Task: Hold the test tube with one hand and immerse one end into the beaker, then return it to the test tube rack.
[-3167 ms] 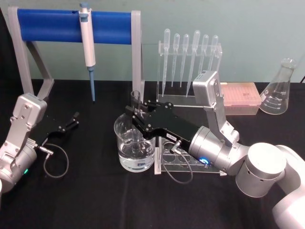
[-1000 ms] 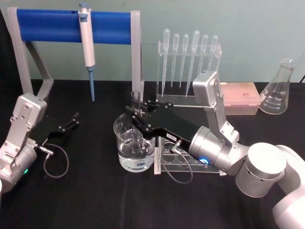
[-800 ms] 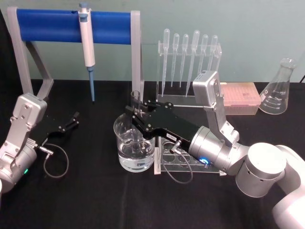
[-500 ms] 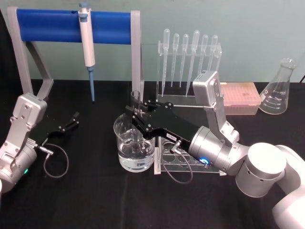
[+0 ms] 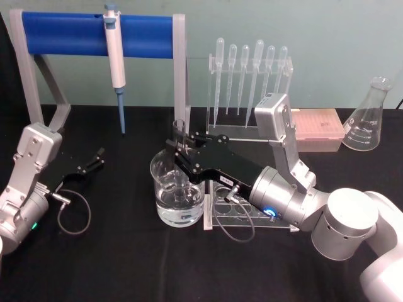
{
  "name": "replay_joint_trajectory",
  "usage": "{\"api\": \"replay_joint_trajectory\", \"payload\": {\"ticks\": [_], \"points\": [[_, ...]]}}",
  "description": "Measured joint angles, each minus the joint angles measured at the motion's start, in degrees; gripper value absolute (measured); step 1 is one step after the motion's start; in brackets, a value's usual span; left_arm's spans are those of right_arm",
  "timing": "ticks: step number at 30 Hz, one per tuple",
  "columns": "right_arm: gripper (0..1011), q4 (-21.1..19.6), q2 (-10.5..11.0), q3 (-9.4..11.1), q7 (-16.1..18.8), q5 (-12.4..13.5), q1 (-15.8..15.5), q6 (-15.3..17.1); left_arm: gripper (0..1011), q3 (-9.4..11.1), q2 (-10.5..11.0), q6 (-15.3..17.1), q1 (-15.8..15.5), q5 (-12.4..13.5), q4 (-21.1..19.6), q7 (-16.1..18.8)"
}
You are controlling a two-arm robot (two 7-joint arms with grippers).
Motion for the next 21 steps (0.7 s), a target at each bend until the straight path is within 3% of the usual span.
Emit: {"api": "replay_joint_trajectory", "payload": {"ticks": [21], "points": [[234, 0.0, 0.0, 0.0, 0.0, 0.0, 0.0, 0.0, 1000, 0.0, 0.0, 0.0, 0.0, 0.0, 0.0, 0.0]]}}
